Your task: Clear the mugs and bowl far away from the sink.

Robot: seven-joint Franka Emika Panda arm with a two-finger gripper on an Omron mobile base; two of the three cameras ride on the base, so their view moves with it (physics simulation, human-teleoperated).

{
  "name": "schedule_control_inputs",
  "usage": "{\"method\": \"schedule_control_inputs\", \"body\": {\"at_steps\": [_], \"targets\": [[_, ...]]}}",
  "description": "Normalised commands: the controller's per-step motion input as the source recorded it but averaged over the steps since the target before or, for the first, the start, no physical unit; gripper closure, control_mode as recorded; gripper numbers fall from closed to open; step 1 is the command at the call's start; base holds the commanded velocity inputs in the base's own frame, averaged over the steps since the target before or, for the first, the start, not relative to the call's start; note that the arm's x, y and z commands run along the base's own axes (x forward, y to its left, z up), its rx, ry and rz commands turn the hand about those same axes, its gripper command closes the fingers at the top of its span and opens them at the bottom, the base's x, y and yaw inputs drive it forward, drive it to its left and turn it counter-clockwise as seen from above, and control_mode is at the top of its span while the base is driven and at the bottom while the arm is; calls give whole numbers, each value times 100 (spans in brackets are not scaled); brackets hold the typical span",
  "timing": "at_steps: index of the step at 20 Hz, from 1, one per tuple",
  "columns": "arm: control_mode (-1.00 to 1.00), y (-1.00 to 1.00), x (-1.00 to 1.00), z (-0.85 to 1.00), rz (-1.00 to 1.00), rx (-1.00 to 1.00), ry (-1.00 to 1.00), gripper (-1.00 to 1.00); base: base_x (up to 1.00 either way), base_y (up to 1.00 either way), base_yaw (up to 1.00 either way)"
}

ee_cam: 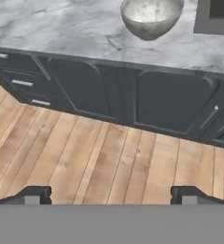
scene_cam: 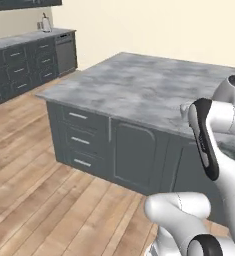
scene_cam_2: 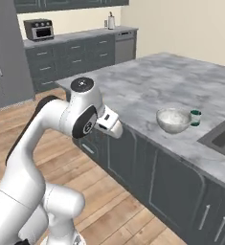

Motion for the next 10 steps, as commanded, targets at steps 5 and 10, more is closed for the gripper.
{"method": "schedule_control_inputs", "body": {"at_steps": [5,10], "targets": [[100,0,0,0,0,0,0,-100,39,1,-74],[100,0,0,0,0,0,0,-100,37,37,-78]]}}
